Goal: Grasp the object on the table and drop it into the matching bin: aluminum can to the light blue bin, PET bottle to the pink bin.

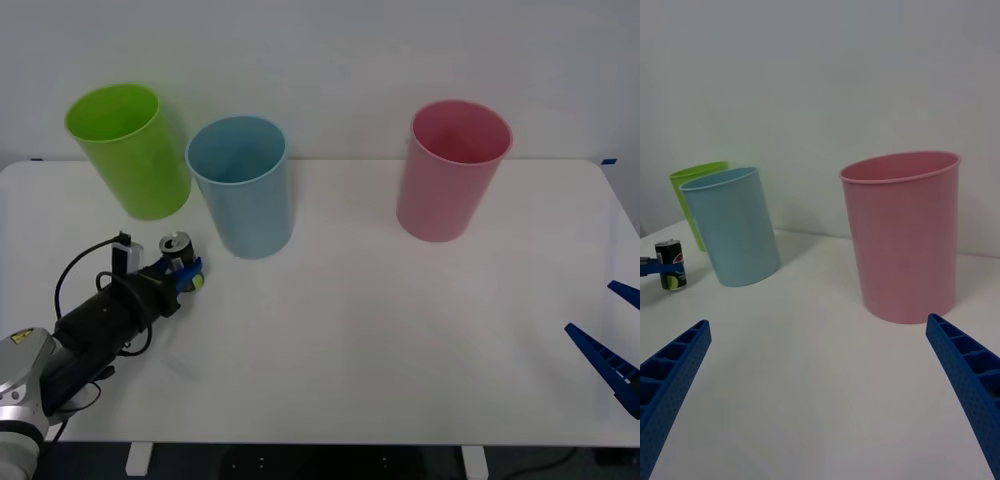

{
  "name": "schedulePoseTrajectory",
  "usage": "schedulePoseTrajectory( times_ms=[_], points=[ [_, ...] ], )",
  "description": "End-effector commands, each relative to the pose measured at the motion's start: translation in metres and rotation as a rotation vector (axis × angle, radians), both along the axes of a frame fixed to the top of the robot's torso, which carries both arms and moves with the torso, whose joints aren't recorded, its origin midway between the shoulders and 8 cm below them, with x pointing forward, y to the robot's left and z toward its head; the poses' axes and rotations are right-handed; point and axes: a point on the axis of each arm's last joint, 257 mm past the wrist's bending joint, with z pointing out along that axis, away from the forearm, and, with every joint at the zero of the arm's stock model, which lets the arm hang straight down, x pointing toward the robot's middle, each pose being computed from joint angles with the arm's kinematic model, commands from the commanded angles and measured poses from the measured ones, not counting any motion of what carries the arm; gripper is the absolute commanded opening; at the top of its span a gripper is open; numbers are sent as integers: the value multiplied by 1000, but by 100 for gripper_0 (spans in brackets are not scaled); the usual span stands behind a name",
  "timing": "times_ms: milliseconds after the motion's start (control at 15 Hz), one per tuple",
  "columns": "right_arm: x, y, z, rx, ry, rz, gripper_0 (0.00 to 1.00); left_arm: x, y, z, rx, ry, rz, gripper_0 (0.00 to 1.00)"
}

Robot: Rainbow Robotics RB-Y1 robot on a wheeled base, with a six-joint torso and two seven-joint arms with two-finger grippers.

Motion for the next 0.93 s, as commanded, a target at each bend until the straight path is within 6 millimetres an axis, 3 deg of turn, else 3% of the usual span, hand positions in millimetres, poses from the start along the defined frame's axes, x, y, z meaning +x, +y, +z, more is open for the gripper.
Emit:
schedulePoseTrajectory(
  times_ms=[67,400,933],
  points=[
    [0,0,0,0,0,0,100,0,1,2,-8,-3,3,0],
    [0,0,0,0,0,0,100,-1,2,9,-29,-16,-9,0],
    [0,0,0,0,0,0,100,-24,24,58,-55,-101,-81,0]
  ],
)
